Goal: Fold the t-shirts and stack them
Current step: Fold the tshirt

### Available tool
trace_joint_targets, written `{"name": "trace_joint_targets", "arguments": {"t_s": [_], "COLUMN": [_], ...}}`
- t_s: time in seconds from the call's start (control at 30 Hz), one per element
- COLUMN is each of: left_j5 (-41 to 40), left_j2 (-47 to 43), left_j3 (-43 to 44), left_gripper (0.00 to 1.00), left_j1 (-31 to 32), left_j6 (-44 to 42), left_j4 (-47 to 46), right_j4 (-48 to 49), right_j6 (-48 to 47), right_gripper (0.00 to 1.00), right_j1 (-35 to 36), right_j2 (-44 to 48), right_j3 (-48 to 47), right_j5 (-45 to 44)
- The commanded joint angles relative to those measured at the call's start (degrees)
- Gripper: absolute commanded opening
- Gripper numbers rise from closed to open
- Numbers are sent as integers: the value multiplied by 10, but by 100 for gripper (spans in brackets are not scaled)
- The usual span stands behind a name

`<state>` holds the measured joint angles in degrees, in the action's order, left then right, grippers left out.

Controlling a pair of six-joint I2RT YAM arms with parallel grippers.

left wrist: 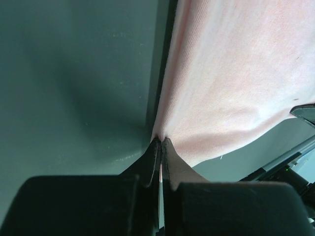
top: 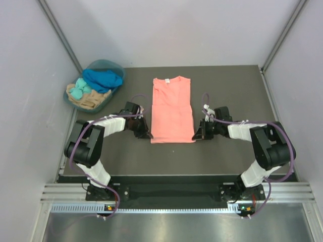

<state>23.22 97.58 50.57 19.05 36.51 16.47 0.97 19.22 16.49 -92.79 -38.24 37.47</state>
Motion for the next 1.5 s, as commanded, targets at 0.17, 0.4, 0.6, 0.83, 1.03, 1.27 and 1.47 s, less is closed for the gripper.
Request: {"name": "trace_joint_targets", "arguments": {"t_s": [0.17, 0.4, 0.6, 0.83, 1.03, 1.27, 1.47], "left_j5": [-95, -86, -73, -97, 3, -1, -60], "left_j2": [4, -8, -13, -41, -70, -30, -14], "left_j3": [-8, -10, 28, 92, 77, 42, 23], "left_gripper": [0, 0, 29, 46, 45, 45, 45], "left_j1": [1, 2, 2, 4, 22, 48, 52], "left_j6": [-13, -11, -7, -20, 9, 23, 22], "left_j4": [80, 87, 106, 145, 56, 7, 28], "right_j4": [-4, 3, -30, -128, -136, -152, -141], "right_j6": [13, 13, 6, -31, -38, -58, -49], "right_gripper": [0, 3, 44, 47, 25, 18, 17], "right_j1": [6, 6, 7, 1, 1, -4, -20], "right_j2": [-5, 6, 36, 21, -55, -188, -259], "right_j3": [7, 18, -2, -133, -261, -394, -453], "right_j5": [-54, -41, -47, -93, -40, 11, 16]}}
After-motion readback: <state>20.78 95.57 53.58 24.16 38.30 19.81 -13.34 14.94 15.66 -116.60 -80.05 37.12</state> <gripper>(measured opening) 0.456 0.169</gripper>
